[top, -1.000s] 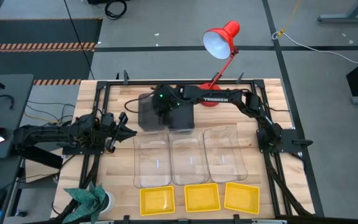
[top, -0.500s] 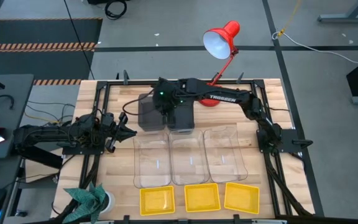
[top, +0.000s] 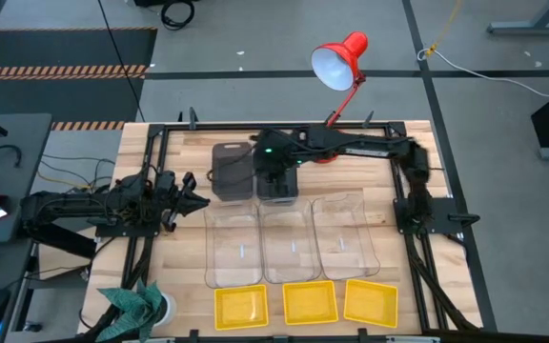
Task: Stack baskets by color
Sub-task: Stack the left black bin on top of the the middle black bins
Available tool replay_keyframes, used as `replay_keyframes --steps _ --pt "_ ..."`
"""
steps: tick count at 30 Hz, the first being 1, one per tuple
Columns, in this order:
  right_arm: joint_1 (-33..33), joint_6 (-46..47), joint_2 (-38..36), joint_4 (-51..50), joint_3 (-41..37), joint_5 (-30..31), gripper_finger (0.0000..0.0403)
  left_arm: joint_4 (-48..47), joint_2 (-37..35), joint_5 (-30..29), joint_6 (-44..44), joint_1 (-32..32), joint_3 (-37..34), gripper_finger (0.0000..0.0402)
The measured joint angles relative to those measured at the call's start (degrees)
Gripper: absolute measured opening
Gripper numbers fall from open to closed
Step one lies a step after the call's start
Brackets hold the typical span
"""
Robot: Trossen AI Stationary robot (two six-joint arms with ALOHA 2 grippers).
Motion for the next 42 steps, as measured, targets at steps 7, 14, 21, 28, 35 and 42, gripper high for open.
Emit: replay_keyframes --steps 7,14,21,28,35,42 --pt "0.66 3.18 -15.52 17.14 -23.10 0.19 0.0148 0.43 0.01 -6.75 -4.86 -0.01 -0.01 0.0034" --pt "1.68 4.98 -26.39 29.64 -39.50 0.40 0.0148 -0.91 1.97 -18.28 -6.20 0.11 0.25 0.0021" --pt "1.30 5.15 -34.25 38.35 -51.14 0.38 0.0148 -12.72 13.95 -21.24 -5.98 0.84 8.60 0.0018" --pt "0.40 1.56 -39.82 47.93 -58.01 0.38 0.0148 -17.17 25.78 -22.05 -1.46 2.65 17.65 0.0028" --pt "0.33 -1.82 -43.15 55.20 -64.98 0.36 0.0148 -32.93 35.76 -20.49 -1.37 8.95 28.62 0.0082" --pt "0.33 0.04 -43.72 56.57 -66.94 -1.22 0.0148 -49.47 43.51 -12.37 -0.75 13.84 37.36 0.0112"
